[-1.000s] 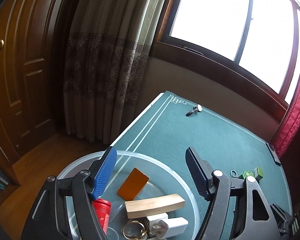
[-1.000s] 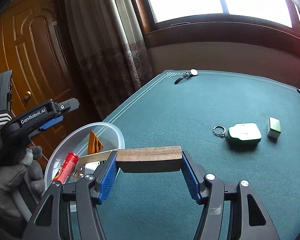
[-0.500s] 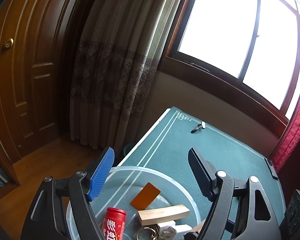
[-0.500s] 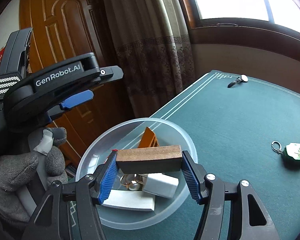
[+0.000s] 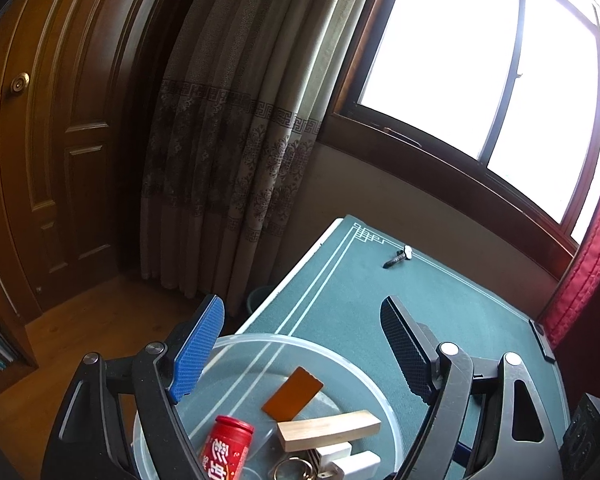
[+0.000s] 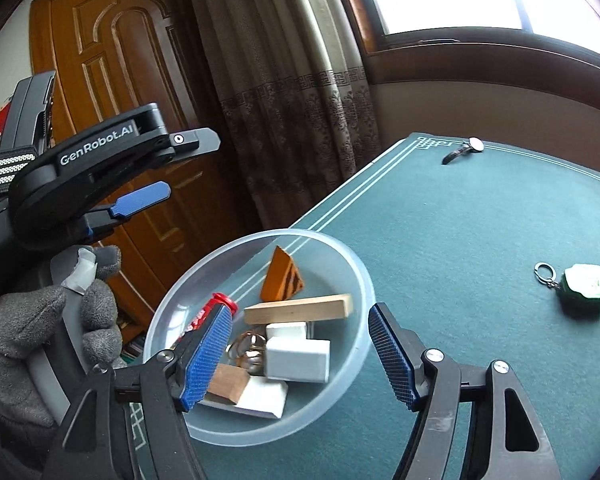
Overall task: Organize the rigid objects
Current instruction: 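Lower the dark block into the bowl and open the right tool, then grasp the green-topped white tile with the right tool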
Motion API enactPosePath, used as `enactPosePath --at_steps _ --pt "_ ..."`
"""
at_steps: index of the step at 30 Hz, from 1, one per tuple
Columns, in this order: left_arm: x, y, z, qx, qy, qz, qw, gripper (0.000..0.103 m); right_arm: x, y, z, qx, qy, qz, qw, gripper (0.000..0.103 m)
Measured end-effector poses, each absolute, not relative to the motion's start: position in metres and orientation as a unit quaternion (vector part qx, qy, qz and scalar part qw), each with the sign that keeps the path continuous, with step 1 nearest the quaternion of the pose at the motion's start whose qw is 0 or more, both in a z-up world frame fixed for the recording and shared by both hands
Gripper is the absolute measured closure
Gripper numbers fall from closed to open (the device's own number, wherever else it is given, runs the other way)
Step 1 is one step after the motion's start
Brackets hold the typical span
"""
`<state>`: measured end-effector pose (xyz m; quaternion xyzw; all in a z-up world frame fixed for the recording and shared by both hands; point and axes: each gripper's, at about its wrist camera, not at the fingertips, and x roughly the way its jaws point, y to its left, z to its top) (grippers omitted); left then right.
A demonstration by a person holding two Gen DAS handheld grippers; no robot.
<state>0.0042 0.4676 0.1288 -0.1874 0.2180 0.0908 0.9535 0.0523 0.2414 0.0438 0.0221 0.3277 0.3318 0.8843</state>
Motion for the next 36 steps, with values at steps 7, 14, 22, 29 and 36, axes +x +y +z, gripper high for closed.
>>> enactPosePath --at_steps 7,14,22,29,36 --pt "0.021 0.429 0.114 -0.161 0.252 0.05 0.953 0.021 0.058 0.2 0.033 0.038 0.343 0.265 0.901 0.029" --pt "0.028 0.398 0.102 -0.139 0.275 0.023 0.951 0.021 0.063 0.151 0.028 0.048 0.351 0.197 0.914 0.029" --pt "0.032 0.365 0.092 -0.123 0.299 -0.018 0.946 0.021 0.078 0.088 0.023 0.067 0.362 0.107 0.924 0.029" --pt "0.03 0.333 0.083 -0.102 0.316 -0.058 0.942 0.02 0.089 0.05 0.02 0.074 0.356 0.052 0.93 0.029" --pt "0.027 0.31 0.075 -0.09 0.33 -0.087 0.936 0.02 0.112 0.026 0.02 0.087 0.355 0.017 0.931 0.029"
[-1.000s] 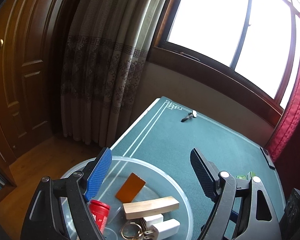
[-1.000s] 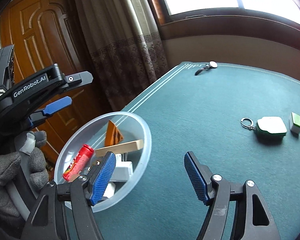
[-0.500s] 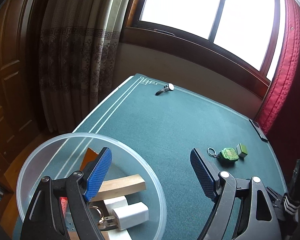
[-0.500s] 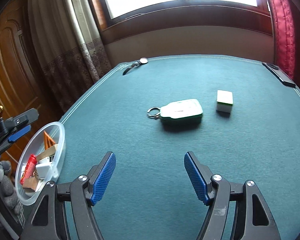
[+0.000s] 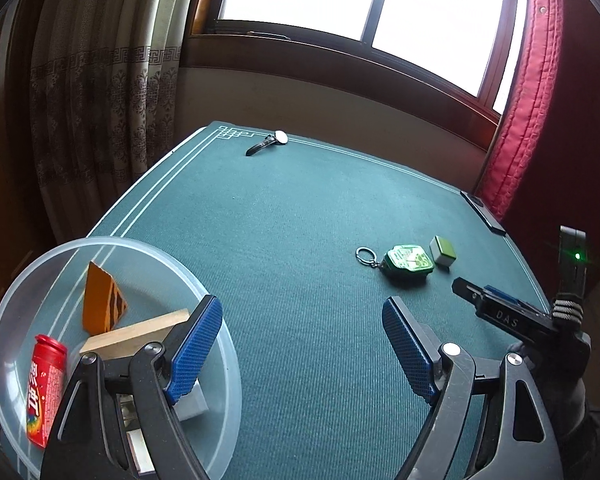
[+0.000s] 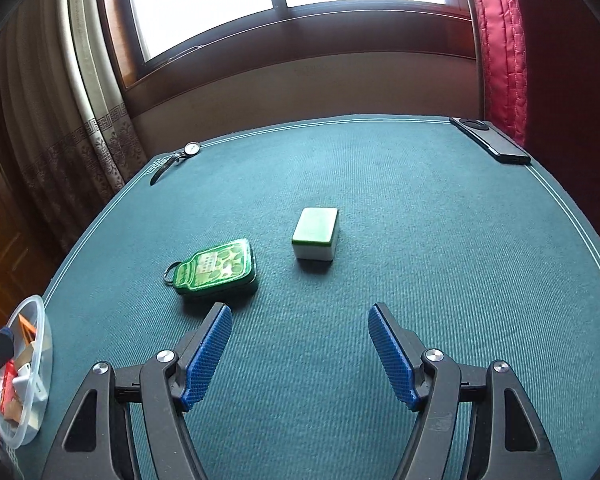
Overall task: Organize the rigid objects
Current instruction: 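Grasp the green-topped white tile with the right tool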
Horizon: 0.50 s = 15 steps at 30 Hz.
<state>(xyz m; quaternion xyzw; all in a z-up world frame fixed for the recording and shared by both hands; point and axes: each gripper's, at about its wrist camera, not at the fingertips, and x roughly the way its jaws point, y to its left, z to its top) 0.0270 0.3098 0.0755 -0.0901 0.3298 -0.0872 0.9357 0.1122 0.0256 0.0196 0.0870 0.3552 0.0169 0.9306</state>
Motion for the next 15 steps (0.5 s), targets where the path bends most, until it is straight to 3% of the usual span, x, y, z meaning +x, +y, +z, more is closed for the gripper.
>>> enactPosePath --at_steps 15 --pt "0.028 0.287 0.062 -0.073 0.352 -0.115 0.926 0.02 0.176 0.029 0.019 0.061 0.368 0.004 0.928 0.046"
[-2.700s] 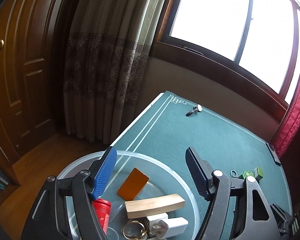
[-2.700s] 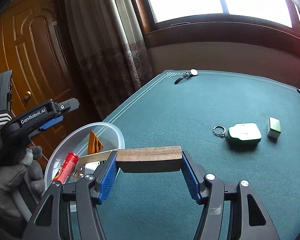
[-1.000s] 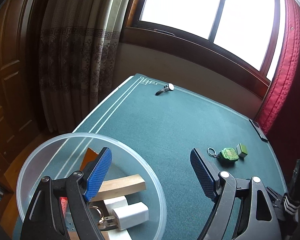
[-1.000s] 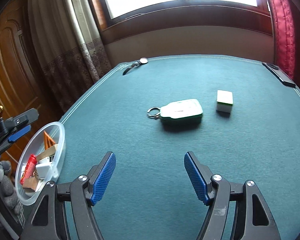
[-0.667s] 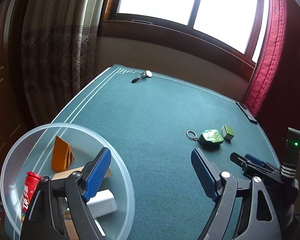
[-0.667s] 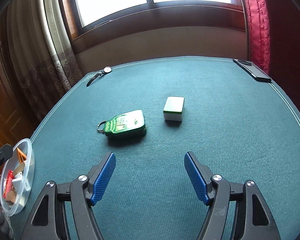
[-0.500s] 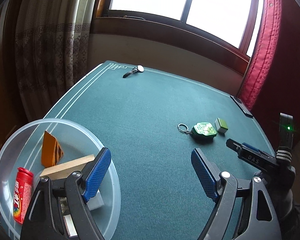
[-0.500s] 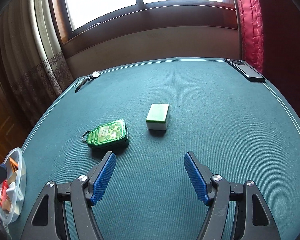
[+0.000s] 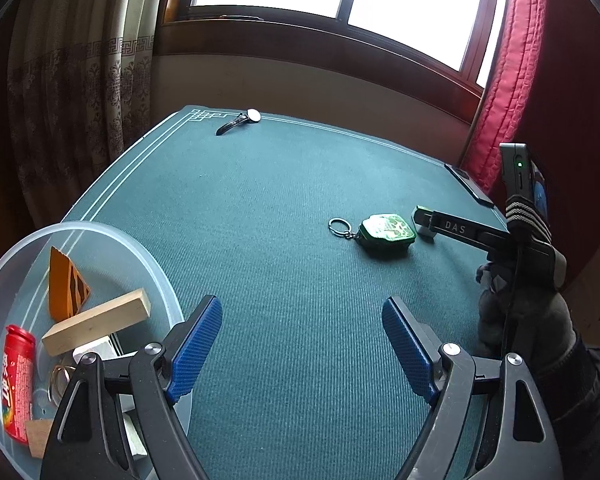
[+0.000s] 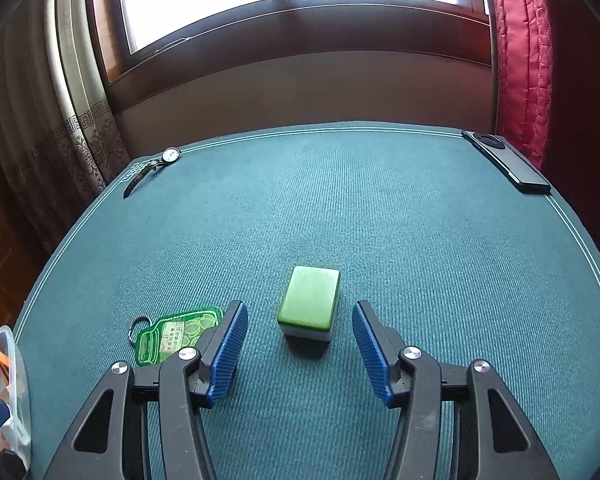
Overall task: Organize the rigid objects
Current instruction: 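Grasp the green-topped white tile with the right tool, then grasp the green tin keychain with the left tool while the right tool holds the tile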
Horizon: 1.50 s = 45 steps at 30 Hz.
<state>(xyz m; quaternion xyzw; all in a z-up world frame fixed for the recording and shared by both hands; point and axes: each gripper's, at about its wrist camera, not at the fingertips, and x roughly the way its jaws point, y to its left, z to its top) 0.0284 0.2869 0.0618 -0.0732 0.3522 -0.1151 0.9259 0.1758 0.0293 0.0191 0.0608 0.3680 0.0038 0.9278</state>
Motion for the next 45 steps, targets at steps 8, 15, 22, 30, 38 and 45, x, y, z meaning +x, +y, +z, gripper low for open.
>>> enactPosePath --at_steps 8,15,22,30,38,45 --pt "0.033 0.283 0.06 -0.072 0.359 -0.119 0.923 0.02 0.187 0.025 0.011 0.052 0.392 0.001 0.919 0.07" --pt "0.038 0.269 0.062 -0.056 0.361 -0.125 0.922 0.02 0.166 0.007 0.01 0.055 0.391 0.005 0.919 0.072" --pt "0.055 0.242 0.061 -0.033 0.371 -0.139 0.918 0.02 0.124 -0.01 0.008 0.052 0.392 0.022 0.918 0.072" --pt "0.09 0.207 0.053 -0.002 0.385 -0.141 0.912 0.02 0.094 -0.03 0.005 0.078 0.388 0.045 0.917 0.072" --pt "0.134 0.177 0.033 0.044 0.406 -0.129 0.904 0.02 0.094 -0.033 0.003 0.095 0.385 0.053 0.916 0.071" --pt "0.162 0.159 0.022 0.065 0.413 -0.13 0.899 0.02 0.093 -0.034 0.003 0.1 0.384 0.055 0.916 0.071"
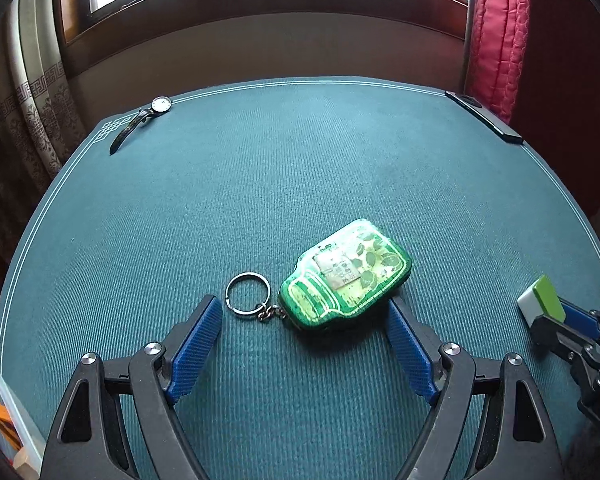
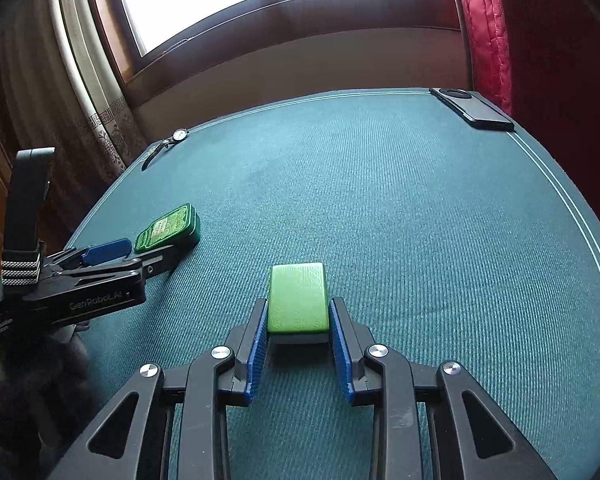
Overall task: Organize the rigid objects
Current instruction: 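Grasp the green tin keychain with the left tool while the right tool holds the tile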
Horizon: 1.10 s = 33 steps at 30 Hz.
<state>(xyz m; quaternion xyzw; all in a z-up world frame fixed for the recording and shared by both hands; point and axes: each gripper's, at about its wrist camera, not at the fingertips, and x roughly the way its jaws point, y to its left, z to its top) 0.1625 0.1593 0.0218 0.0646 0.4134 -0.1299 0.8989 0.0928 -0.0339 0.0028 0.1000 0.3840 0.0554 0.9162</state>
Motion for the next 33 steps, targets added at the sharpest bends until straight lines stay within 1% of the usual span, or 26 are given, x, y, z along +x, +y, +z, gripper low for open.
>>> enactPosePath --at_steps 6,8,11,12,13,16,22,33 --pt "0.18 0.149 0.022 0.076 0.411 -0.148 0.896 0.02 0.091 -0.035 0.002 0.103 0.383 0.057 0.916 0.071" --pt "0.183 0.15 0.022 0.073 0.408 -0.152 0.897 0.023 0.091 -0.035 0.002 0.104 0.383 0.058 0.916 0.071" --pt "0.183 0.147 0.023 0.076 0.399 -0.16 0.9 0.038 0.091 -0.035 0.002 0.105 0.382 0.058 0.916 0.071" --pt "0.182 0.145 0.024 0.077 0.396 -0.164 0.9 0.048 0.091 -0.035 0.002 0.105 0.382 0.058 0.916 0.071" --pt "0.181 0.144 0.025 0.08 0.394 -0.168 0.9 0.053 0.091 -0.035 0.002 0.105 0.382 0.058 0.916 0.071" --pt "0.179 0.142 0.025 0.082 0.392 -0.169 0.9 0.056 0.091 -0.035 0.002 0.106 0.382 0.058 0.916 0.071" --pt "0.169 0.147 0.026 0.059 0.391 -0.16 0.904 0.056 0.09 -0.034 0.002 0.107 0.382 0.059 0.916 0.071" --pt "0.11 0.176 0.042 0.006 0.368 -0.149 0.918 0.056 0.09 -0.034 0.002 0.11 0.381 0.06 0.916 0.071"
